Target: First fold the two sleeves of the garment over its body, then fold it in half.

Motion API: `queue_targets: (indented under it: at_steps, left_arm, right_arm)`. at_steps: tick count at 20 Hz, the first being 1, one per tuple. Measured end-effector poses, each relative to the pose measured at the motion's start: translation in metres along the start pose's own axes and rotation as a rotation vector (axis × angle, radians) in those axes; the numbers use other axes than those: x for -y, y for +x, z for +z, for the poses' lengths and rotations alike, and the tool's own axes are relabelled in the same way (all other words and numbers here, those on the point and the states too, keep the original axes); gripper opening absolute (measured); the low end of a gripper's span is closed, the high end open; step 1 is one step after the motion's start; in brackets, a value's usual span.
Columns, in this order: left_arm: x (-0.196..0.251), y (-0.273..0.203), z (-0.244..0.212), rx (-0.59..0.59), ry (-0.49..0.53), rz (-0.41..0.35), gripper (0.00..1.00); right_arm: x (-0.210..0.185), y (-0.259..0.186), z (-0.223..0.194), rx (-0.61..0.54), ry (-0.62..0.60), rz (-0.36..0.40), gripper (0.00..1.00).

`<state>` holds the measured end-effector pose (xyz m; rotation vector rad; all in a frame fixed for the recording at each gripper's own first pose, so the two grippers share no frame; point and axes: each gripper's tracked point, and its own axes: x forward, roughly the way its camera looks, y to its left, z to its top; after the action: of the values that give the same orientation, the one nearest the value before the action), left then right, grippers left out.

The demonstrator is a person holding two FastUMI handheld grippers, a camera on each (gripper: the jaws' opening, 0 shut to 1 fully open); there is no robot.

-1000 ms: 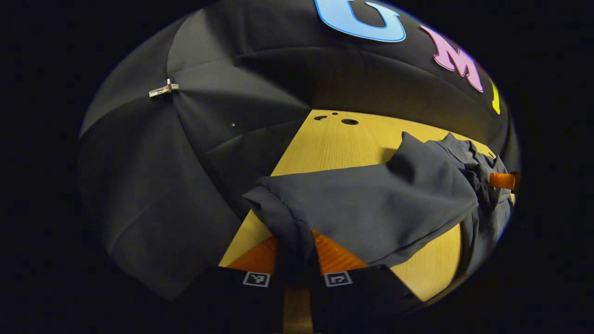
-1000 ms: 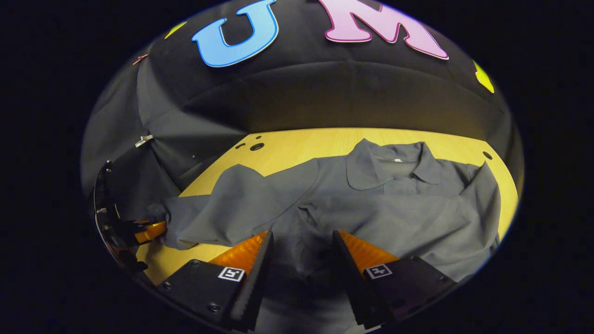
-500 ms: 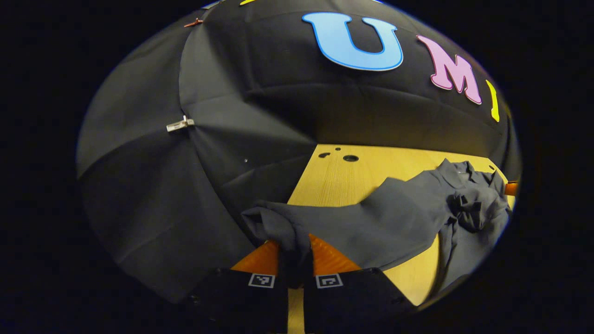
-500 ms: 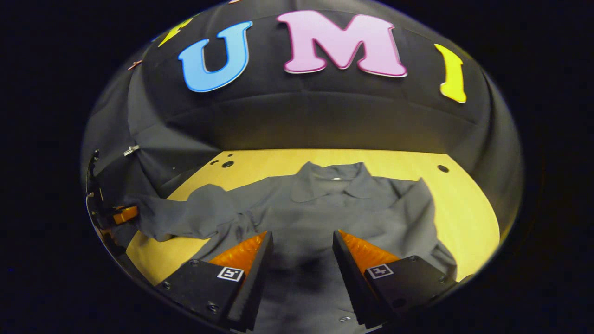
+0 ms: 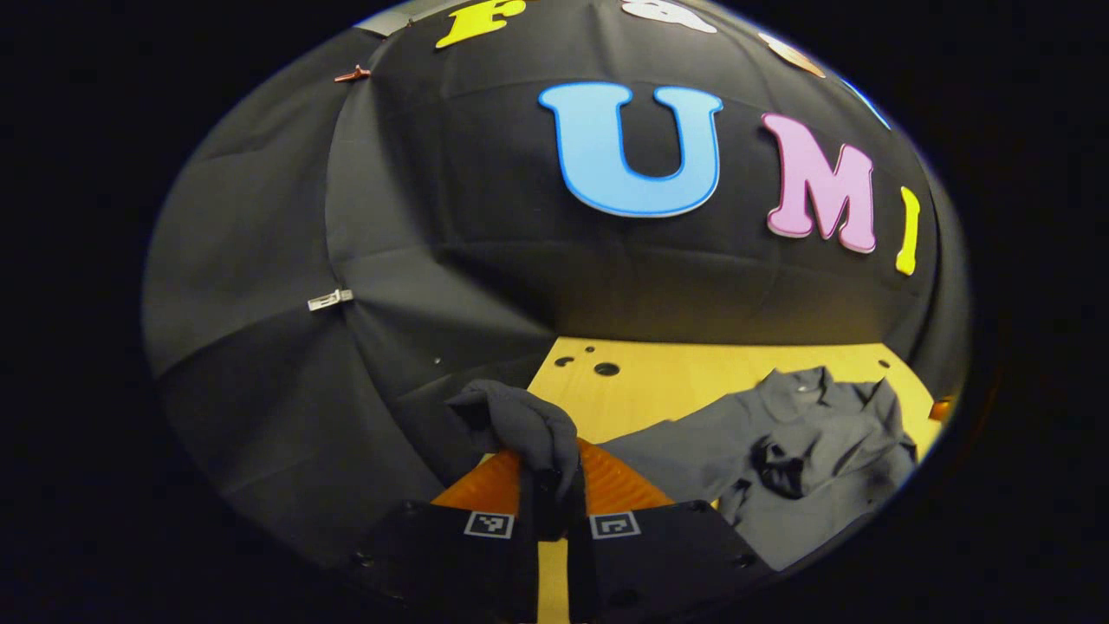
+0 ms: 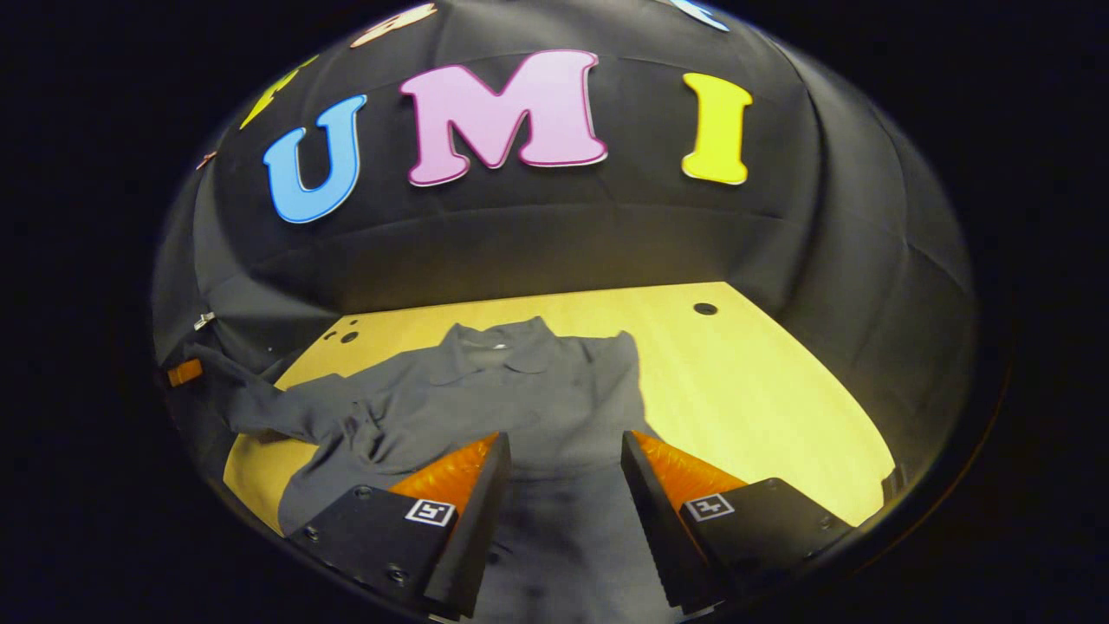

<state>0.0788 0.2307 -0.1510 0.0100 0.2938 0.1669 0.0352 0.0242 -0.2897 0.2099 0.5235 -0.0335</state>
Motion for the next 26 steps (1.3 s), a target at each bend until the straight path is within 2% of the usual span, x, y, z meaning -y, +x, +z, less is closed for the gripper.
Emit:
queue_targets:
  at_steps: [2, 5, 8, 9, 11, 15, 22, 24, 25, 26]
  left_arm:
    - [0.028, -0.008, 0.016, 0.024, -0.017, -0.033, 0.18]
    - [0.071, -0.018, 0.033, 0.045, -0.012, -0.089, 0.17]
    - [0.112, -0.025, 0.043, 0.051, -0.003, -0.141, 0.18]
    - [0.127, -0.026, 0.046, 0.051, -0.001, -0.158, 0.18]
    - [0.154, -0.026, 0.050, 0.049, 0.009, -0.195, 0.18]
    - [0.215, -0.030, 0.058, 0.060, 0.050, -0.274, 0.18]
    - [0.330, -0.040, 0.033, 0.012, 0.088, -0.423, 0.17]
    - [0.358, -0.037, 0.020, -0.008, 0.098, -0.447, 0.18]
    - [0.368, -0.035, 0.013, -0.017, 0.112, -0.449, 0.14]
    - [0.378, -0.032, 0.004, -0.024, 0.126, -0.447, 0.18]
  right_arm:
    - [0.021, -0.008, -0.004, 0.001, 0.011, -0.021, 0.81]
    - [0.045, -0.017, -0.012, -0.005, 0.035, -0.040, 0.87]
    - [0.063, -0.023, -0.018, -0.013, 0.056, -0.049, 0.89]
    - [0.069, -0.024, -0.019, -0.015, 0.062, -0.052, 0.93]
    - [0.079, -0.027, -0.022, -0.017, 0.063, -0.060, 0.96]
    - [0.095, -0.029, -0.030, -0.033, 0.050, -0.057, 0.96]
    - [0.119, -0.029, -0.044, -0.059, 0.030, -0.039, 0.96]
    - [0.127, -0.028, -0.050, -0.074, 0.037, -0.032, 0.97]
    - [0.130, -0.028, -0.052, -0.081, 0.040, -0.028, 0.97]
    - [0.135, -0.028, -0.055, -0.087, 0.042, -0.025, 0.96]
